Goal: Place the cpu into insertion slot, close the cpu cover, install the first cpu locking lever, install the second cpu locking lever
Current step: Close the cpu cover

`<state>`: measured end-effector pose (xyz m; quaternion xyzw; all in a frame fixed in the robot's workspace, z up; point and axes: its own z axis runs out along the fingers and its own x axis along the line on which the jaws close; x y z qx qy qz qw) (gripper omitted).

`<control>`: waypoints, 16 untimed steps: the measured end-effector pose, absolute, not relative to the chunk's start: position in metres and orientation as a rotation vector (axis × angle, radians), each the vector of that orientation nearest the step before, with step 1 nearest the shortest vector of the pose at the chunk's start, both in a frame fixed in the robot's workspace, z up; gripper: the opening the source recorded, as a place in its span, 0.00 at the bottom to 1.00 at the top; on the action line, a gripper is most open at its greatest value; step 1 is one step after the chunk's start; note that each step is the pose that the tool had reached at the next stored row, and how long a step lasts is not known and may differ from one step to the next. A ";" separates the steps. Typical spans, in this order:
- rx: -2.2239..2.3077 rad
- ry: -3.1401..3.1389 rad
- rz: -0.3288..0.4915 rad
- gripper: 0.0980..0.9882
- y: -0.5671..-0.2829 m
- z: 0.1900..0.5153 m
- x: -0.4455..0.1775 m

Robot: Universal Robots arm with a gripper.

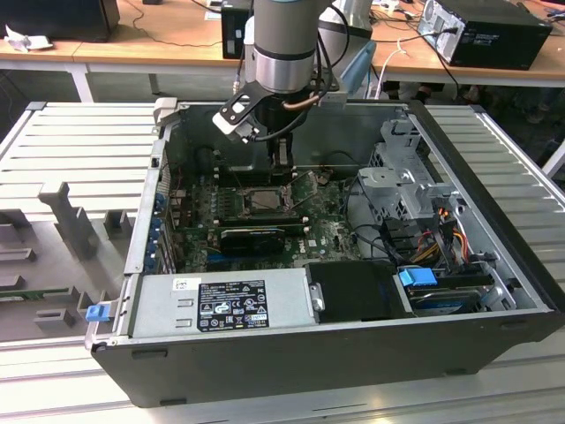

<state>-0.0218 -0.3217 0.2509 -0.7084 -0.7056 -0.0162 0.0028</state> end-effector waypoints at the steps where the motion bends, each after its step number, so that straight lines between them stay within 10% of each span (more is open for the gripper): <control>1: -2.222 -2.213 -0.051 0.01 -0.322 0.251 -0.022; 16: -2.221 -2.212 -0.052 0.01 -0.322 0.258 -0.022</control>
